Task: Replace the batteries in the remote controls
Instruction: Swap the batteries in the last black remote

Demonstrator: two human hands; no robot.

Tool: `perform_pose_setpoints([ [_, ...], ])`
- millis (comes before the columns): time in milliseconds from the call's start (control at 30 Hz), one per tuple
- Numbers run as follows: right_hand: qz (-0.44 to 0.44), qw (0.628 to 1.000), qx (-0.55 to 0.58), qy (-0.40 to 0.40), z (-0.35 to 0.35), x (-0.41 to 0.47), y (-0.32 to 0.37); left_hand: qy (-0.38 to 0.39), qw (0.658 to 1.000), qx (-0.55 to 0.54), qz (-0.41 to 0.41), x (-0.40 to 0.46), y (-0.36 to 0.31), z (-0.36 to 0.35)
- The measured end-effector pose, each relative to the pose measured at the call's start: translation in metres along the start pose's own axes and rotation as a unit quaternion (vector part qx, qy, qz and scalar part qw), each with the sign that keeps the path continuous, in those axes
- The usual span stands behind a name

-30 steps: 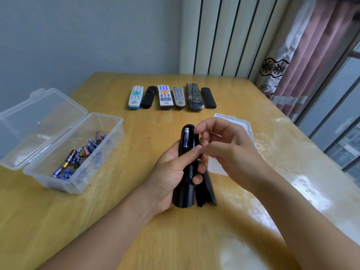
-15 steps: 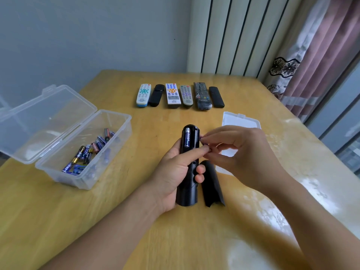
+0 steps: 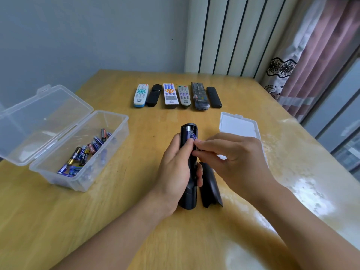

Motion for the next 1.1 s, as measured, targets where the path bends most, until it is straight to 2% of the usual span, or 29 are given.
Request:
perform_pose_setpoints([
  [133,-0.012,0.998,0.038,0.044,-0.011,0.0,-0.003,0.012,1.0,0.01,0.001,0.0,-0.001,0.0],
  [367,-0.163,0.984,0.069,0.021,-0.006,0.001,-0.038,0.066,0.996,0.061,0.009,-0.007,0.007,-0.011],
  [500,-0.24,0.966,0.096,0.006,-0.005,0.001,-0.054,0.038,0.998,0.052,0.019,-0.001,0.006,-0.008],
  [567,-0.243,0.965,0.093,0.016,-0.005,0.002,-0.057,0.004,0.999,0.033,0.021,0.006,0.001,0.0],
  [600,-0.223,0.971,0.07,0.043,-0.006,0.003,-0.055,-0.011,0.999,0.028,0.022,0.01,-0.002,0.005],
  [667,-0.14,0.975,-0.012,0.17,-0.018,0.002,-0.045,-0.029,0.999,0.026,0.024,0.018,-0.009,0.018],
  [733,-0.054,0.936,-0.092,0.336,-0.035,-0.01,-0.036,-0.039,0.998,0.029,0.026,0.023,-0.015,0.03],
  [800,-0.028,0.886,-0.123,0.447,-0.045,-0.028,-0.036,-0.049,0.998,0.025,0.04,0.024,-0.015,0.04],
  [900,-0.019,0.855,-0.149,0.497,-0.049,-0.04,-0.034,-0.048,0.996,0.012,0.069,0.024,-0.011,0.043],
  [1100,0.0,0.844,-0.187,0.503,-0.055,-0.039,-0.031,0.011,0.994,-0.009,0.112,0.017,-0.002,0.025],
])
Point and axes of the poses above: each hand's wrist, its own x-axis towards the middle knuckle, its own z-axis out of the back of the hand, y = z × x, the point moved 9 cm from there along x, towards the middle knuckle, and after that the axes turned 11 degrees about -x, right-handed, at the moved point
